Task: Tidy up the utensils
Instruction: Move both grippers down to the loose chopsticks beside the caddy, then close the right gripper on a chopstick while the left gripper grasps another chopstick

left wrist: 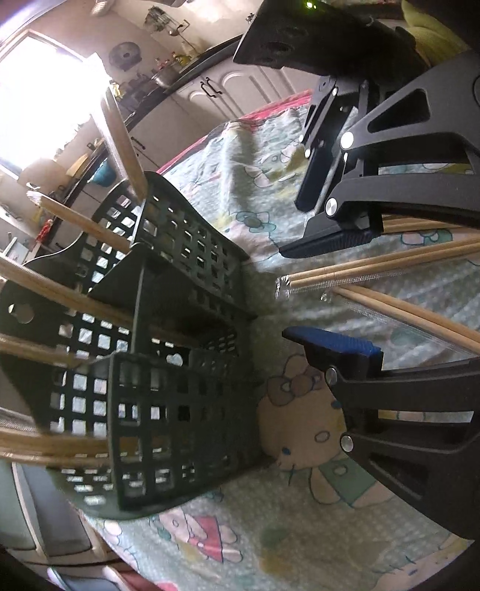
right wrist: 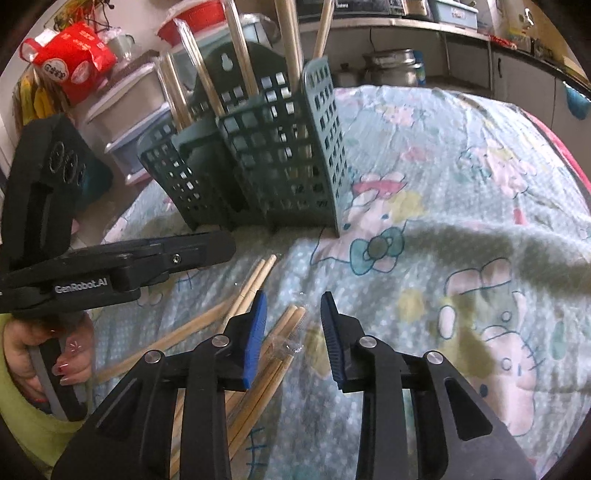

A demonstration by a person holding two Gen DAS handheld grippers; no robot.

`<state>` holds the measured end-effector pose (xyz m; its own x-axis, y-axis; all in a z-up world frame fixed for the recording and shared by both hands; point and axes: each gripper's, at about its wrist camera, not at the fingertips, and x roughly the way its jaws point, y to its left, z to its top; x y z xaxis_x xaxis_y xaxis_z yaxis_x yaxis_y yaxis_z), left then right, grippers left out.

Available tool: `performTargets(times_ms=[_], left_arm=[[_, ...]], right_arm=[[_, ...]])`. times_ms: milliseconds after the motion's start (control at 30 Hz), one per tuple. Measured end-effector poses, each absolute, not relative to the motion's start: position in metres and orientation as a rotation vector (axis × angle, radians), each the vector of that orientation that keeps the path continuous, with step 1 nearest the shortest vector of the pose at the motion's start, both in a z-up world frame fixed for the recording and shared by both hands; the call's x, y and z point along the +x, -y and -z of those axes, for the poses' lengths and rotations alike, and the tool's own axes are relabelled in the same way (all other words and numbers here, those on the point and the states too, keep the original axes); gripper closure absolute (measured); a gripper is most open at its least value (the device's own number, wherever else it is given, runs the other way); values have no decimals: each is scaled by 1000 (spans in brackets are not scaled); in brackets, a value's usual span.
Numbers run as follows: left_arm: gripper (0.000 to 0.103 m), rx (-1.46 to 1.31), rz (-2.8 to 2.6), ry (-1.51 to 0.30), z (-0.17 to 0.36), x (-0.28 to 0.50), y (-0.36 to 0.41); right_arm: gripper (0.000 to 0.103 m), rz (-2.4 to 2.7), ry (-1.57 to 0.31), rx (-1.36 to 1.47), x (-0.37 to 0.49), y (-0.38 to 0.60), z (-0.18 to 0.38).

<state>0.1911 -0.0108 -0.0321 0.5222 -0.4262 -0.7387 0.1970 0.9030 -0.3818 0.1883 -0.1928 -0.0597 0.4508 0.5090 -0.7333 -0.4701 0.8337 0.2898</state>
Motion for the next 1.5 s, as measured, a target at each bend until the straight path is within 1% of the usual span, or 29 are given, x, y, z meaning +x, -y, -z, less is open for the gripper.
performTargets(times_ms=[200,533,600,667,867,1000,1500], left_arm=[[71,-260,391,-985,39,203,18],[71,-265,403,-1027,52,215,27],[77,-256,401,-1029,54,217,29],[80,-254,399,-1031,55,218,29],[92,-237,400,-1032,58,218,30],[98,-235,407,-1024,55,216,31],[99,-235,395,-876,11,195,22]], right_arm=[[74,-606,-952,44,196,185,71],[89,-603,-958,73,201,189,76],[90,-604,-958,90,203,192,76],[91,-603,-957,104,205,196,76],[94,-582,-948,132,206,203,74],[94,-567,-936,145,206,208,72],[95,-582,-859,150,197,216,44]])
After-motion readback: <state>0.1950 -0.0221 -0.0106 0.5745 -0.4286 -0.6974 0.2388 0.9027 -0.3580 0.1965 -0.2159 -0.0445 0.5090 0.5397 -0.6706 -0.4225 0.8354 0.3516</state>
